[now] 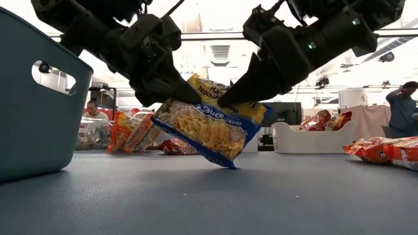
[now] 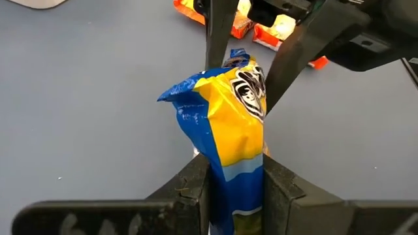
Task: Sort Maruchan noodles
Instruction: Put the blue noodle pack into the blue bin
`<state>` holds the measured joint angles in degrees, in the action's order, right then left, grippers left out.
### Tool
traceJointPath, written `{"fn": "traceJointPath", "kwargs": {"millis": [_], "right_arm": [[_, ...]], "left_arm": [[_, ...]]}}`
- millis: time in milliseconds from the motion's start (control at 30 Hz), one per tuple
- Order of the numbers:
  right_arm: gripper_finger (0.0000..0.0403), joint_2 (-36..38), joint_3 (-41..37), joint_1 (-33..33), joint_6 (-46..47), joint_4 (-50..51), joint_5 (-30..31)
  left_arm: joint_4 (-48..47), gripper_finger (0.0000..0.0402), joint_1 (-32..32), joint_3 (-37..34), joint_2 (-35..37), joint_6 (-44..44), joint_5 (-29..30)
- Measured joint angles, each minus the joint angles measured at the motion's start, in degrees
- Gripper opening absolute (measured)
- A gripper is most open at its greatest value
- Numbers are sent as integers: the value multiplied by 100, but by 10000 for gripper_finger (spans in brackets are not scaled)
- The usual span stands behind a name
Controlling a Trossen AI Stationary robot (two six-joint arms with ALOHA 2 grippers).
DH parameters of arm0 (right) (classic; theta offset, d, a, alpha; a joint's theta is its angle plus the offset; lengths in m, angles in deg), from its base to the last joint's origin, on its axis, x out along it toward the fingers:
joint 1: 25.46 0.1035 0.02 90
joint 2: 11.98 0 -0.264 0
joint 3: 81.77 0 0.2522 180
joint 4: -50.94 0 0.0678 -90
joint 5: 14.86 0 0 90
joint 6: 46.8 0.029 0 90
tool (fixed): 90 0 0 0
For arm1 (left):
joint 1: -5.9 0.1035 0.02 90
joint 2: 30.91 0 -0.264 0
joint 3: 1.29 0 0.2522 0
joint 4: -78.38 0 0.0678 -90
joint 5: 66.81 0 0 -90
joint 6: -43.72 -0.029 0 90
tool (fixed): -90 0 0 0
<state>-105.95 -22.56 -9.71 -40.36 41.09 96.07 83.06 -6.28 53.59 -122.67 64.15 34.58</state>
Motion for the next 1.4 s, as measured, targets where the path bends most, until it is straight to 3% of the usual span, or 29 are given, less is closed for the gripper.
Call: {"fn": "traceJointPath", "kwargs": {"millis": [367,700,1067,1400], "right_arm": [[235,104,505,-15,-142,736,8],[275,1225,512,-11,-679,1395,-44],[269,2912,391,-14,-646,1777,-34],[258,3072,126,-15,-657,1742,-33]], "left_arm": [[-42,66,-33,32,54,-44,0],[-722,55,-199,598,554,-508,-131],[-2894,54,-369,1754,748,-538,-155],[-6034,54,-988,3878,761,-364,-153]]}}
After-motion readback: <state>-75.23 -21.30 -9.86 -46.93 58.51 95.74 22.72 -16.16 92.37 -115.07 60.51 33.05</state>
